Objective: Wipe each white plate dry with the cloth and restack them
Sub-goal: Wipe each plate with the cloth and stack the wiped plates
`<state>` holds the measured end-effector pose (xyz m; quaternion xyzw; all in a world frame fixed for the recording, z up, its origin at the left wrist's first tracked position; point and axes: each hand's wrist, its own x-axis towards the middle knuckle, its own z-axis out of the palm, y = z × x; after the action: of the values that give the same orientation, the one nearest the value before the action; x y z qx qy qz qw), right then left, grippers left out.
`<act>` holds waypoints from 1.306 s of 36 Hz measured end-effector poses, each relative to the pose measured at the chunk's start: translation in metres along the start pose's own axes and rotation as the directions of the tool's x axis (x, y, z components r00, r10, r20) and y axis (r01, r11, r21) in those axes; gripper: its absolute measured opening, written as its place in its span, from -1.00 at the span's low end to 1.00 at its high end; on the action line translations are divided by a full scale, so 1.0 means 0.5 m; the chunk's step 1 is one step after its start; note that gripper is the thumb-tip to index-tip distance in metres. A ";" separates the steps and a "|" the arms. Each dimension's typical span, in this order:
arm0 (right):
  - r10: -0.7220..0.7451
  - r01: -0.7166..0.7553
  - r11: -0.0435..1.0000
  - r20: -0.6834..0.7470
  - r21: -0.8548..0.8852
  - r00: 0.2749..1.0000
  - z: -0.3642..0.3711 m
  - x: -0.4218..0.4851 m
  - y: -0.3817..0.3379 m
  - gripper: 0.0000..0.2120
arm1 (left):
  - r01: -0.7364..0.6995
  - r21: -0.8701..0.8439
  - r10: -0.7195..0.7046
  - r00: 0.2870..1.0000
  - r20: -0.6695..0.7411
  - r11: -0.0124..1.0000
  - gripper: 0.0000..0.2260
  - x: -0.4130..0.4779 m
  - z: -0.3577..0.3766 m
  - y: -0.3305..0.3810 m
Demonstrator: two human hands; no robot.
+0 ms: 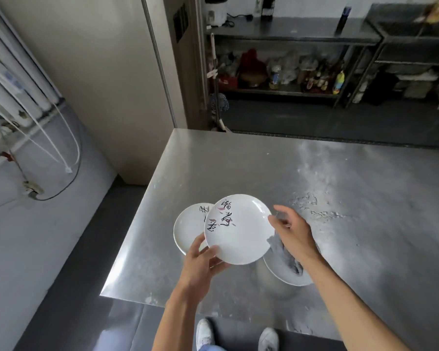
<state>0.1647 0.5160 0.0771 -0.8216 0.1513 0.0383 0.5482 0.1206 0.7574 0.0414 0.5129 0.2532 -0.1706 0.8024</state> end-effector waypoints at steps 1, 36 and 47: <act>0.004 -0.004 0.999 -0.011 -0.040 1.000 -0.017 -0.002 0.008 -0.72 | 0.009 0.001 -0.009 1.000 0.005 1.000 -0.60 0.001 0.007 -0.005; 0.351 -0.353 0.831 -0.086 -0.430 0.932 -0.164 -0.011 0.315 -0.77 | 0.207 0.532 -0.245 0.970 0.000 0.821 -0.48 0.123 0.233 -0.184; 0.345 -0.345 0.826 -0.084 -0.445 0.935 -0.159 -0.001 0.317 -0.78 | 0.170 0.550 -0.151 0.985 -0.080 0.817 -0.43 0.147 0.219 -0.209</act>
<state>0.1099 0.3877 -0.0325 -0.8855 0.2838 0.1709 0.3257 0.1498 0.6133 -0.0405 0.7031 0.2482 -0.2952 0.5974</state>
